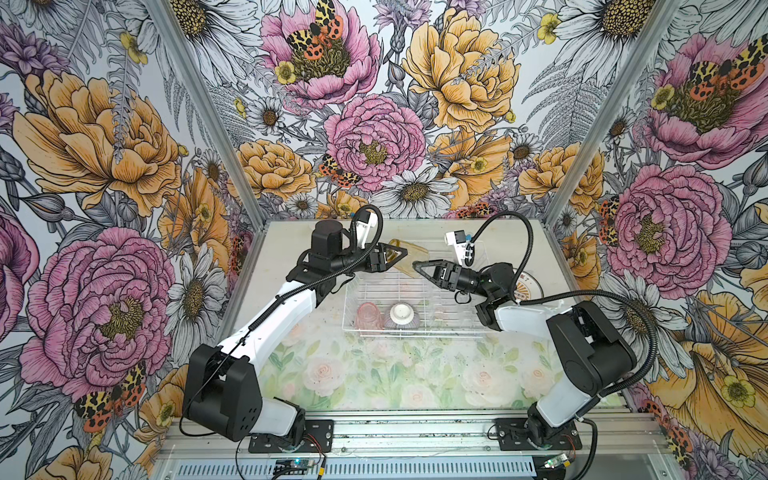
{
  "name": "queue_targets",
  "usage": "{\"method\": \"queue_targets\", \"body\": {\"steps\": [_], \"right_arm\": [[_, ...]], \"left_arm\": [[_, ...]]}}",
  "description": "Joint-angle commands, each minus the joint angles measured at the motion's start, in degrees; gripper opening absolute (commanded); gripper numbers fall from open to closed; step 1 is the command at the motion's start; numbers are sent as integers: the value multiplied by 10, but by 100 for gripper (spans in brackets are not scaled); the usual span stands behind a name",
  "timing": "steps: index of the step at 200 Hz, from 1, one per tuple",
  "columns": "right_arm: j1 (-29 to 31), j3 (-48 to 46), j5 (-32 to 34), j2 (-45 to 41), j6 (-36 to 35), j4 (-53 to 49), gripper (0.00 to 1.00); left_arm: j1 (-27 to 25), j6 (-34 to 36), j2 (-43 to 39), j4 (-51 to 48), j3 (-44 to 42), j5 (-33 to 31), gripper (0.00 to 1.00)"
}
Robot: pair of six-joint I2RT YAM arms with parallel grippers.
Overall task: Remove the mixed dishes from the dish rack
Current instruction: 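Close the right gripper on the yellow glass while the left gripper opens, then lower the yellow glass to the table with the right gripper while the left moves over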
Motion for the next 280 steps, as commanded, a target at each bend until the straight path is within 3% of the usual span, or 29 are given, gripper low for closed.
{"method": "queue_targets", "body": {"steps": [1,29,57,79,115,130,151,170,204,221,237,263,280], "right_arm": [[2,31,13,13,3,59,36],[4,46,20,18,7,59,12],[5,49,21,16,10,59,0],[5,47,22,10,12,58,0],[-2,35,18,-21,-10,20,0],[-3,34,18,-63,-85,-98,0],[5,65,70,-162,-295,-443,0],[25,129,181,-232,-465,-744,0],[85,190,384,-329,-583,-1034,0],[150,211,498,-355,-595,-1156,0],[209,227,568,-364,-562,-1270,0],[321,239,635,-370,-468,-1416,0],[379,229,626,-375,-408,-1459,0]], "left_arm": [[0,-6,-2,26,-5,19,45],[-3,-15,-1,44,-13,21,44],[-7,-17,3,48,-14,26,44],[-12,-13,0,47,-15,23,47],[-22,56,-50,-28,-10,-57,72],[-27,85,-74,-79,0,-84,77],[-32,125,-110,-159,18,-144,83],[-45,157,-144,-234,24,-234,90],[-61,175,-179,-343,20,-397,91],[-71,177,-174,-390,16,-456,90],[-83,177,-162,-427,15,-503,89],[-95,171,-136,-461,9,-533,89],[-100,166,-124,-461,-2,-533,90]]}}
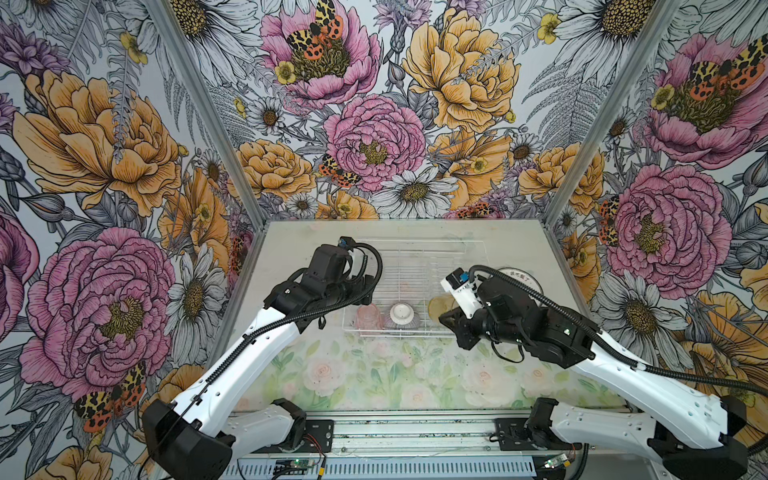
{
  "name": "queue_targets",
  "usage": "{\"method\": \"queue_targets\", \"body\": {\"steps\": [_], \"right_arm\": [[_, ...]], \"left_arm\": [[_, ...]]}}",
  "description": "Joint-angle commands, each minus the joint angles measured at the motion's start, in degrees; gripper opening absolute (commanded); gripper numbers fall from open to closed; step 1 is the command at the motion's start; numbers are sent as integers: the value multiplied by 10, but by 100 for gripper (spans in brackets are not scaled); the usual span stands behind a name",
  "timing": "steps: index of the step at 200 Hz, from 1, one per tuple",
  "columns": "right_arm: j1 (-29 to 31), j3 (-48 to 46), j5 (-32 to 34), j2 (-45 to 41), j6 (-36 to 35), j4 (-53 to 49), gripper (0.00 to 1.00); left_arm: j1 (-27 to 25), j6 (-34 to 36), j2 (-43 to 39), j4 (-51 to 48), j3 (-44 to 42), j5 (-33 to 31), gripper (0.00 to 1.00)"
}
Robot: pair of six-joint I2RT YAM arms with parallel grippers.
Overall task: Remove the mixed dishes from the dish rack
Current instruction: 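Lower the yellow glass to the table with the right gripper while the left moves over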
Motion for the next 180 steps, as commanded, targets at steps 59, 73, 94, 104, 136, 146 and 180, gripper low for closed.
{"method": "queue_targets", "body": {"steps": [59,73,94,104,136,146,180], "right_arm": [[117,-102,43,33,179,-166,0],[115,-118,46,45,181,-158,0],[98,-140,46,49,179,-140,0],[89,-149,45,50,174,-134,0],[62,-159,40,73,151,-120,0],[56,-158,39,88,142,-116,0],[35,-156,29,141,114,-99,0]], "left_arm": [[-8,-1,43,-36,-31,-42,97],[-8,-2,50,-31,-32,-27,98],[-9,-6,60,-17,-35,-1,98],[-10,-5,67,-14,-33,1,98],[-10,-8,85,-9,-29,7,98],[-10,-9,90,-5,-30,11,98],[-11,-10,105,8,-26,29,98]]}}
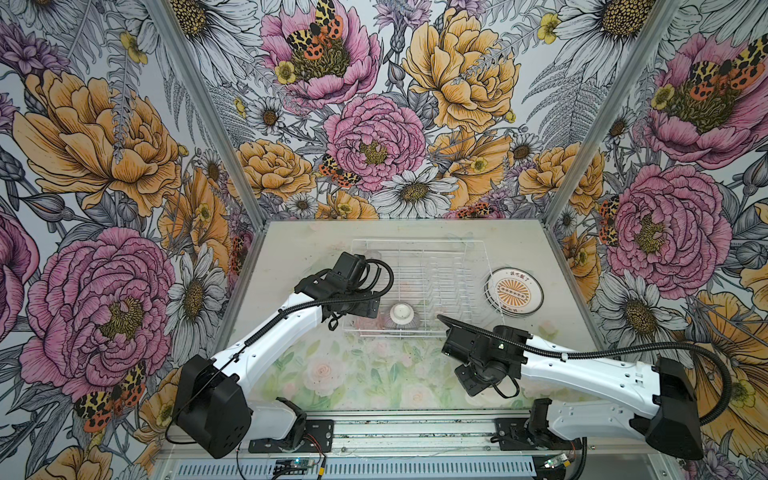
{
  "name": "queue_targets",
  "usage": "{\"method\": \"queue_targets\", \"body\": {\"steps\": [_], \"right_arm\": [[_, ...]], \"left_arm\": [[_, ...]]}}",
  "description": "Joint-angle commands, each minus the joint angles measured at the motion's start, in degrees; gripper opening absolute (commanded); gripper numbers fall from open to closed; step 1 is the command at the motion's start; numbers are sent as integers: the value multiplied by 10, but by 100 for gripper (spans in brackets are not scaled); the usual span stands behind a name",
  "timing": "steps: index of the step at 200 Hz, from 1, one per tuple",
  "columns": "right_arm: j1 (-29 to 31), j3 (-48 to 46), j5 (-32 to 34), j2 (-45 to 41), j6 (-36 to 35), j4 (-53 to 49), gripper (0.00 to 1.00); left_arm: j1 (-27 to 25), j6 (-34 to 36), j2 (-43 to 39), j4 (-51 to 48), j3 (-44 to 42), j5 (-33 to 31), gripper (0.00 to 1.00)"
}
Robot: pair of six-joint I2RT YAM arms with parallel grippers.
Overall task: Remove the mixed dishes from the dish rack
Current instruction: 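Lower the yellow glass to the table with the right gripper while the left moves over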
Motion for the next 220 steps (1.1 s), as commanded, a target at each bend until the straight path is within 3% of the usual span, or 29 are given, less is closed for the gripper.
{"method": "queue_targets", "body": {"steps": [1,108,149,201,220], "right_arm": [[-13,0,-1,26,-27,25,0],[-56,-4,-19,73,-48,77,0],[-63,-5,-18,69,-47,78,16],[-67,-3,-6,33,-37,76,54],[-68,5,10,6,-30,69,63]], "left_arm": [[-5,-7,8,24,2,25,98],[-16,-3,29,23,6,30,98],[-27,-6,24,21,4,29,98],[-36,-12,17,18,-3,17,98],[-39,-13,17,11,-3,9,98]]}}
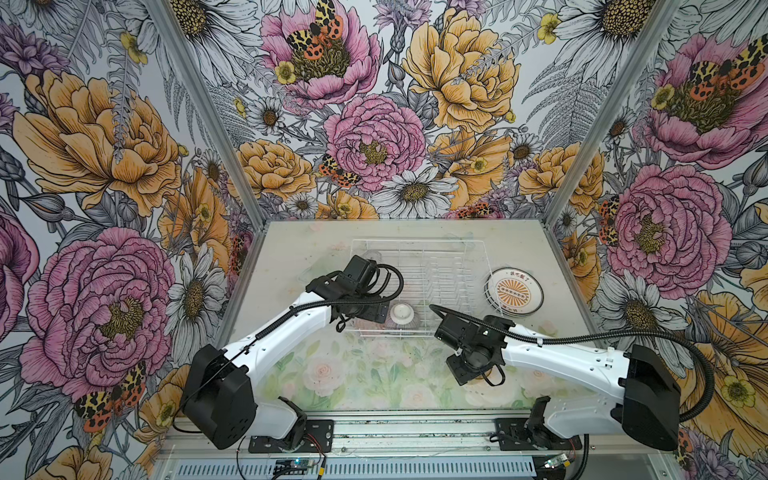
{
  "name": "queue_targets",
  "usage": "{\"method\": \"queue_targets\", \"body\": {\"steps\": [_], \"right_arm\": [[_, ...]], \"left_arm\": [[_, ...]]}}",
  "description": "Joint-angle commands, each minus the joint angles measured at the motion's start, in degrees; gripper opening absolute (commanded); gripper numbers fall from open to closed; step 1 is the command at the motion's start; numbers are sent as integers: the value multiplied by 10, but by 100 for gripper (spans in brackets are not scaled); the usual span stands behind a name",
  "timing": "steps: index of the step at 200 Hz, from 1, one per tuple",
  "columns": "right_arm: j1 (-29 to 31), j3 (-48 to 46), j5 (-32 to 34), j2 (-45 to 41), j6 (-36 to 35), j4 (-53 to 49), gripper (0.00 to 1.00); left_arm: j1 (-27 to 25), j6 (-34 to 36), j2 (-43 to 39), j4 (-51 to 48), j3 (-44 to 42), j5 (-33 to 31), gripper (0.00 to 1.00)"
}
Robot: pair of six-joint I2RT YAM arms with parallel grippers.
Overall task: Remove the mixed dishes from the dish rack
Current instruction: 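Lower the yellow glass to the table with the right gripper while the left moves over, then close the left gripper on the pink glass while the right gripper releases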
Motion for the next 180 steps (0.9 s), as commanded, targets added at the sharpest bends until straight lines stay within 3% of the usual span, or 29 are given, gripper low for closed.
{"method": "queue_targets", "body": {"steps": [1,48,118,180], "right_arm": [[-4,9,30,-39,13,0,64],[-10,48,69,-111,14,-5,65],[-13,82,97,-167,5,-6,65],[-18,69,104,-184,8,-5,66]], "left_arm": [[-7,-8,-7,2,-3,-10,98],[-28,-15,-5,-6,-6,-20,99],[-39,-24,34,-39,-2,-83,98],[-34,-13,84,-37,22,-86,84]]}}
